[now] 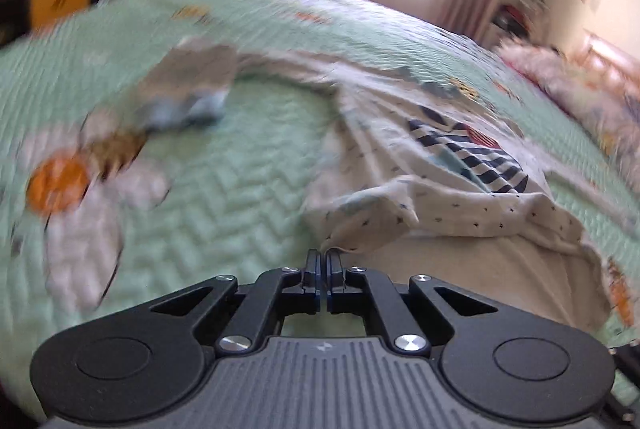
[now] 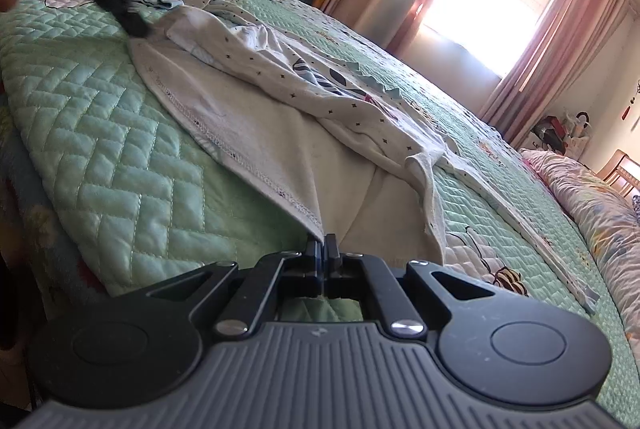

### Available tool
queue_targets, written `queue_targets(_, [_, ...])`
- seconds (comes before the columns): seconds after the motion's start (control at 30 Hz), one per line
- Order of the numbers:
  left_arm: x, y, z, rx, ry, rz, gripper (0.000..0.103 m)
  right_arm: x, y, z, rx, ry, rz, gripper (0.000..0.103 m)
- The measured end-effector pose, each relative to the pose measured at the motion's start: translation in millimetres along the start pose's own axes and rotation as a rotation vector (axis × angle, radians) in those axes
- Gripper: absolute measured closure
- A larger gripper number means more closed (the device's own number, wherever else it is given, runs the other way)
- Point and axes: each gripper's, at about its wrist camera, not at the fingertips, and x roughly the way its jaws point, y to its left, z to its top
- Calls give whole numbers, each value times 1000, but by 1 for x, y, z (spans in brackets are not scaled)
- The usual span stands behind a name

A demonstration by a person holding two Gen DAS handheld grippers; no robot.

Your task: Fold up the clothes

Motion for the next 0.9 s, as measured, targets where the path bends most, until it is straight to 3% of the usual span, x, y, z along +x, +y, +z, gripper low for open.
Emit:
queue_targets(0.3, [-21,38,-21,-173,43,-47,103,-6,-11,8,17,18,5,96])
queue_targets(0.37, [-22,35,-22,-146,36,-59,101,-13,-15,11,65,14,-10,87])
queue_targets(0.5, [-22,27,-20,-62,0,-79,87,-33,-27,25,189,-46,0,65])
queue_targets(0.57, [-18,21,-19,-5,-16,-75,76,-39,-30,32,248,-73,22,45])
queue_targets(0.6, [-14,18,-20,23,-21,-68,74,-40,-30,34,279,-78,37,40])
queue_targets(0.7, [-8,11,-21,88,-57,-47,72,-36,-30,37,367,-68,100,40])
queue_targets(0.9, [-2,3,-21,128,-107,-49,53,-28,-19,33,426,-17,126,40])
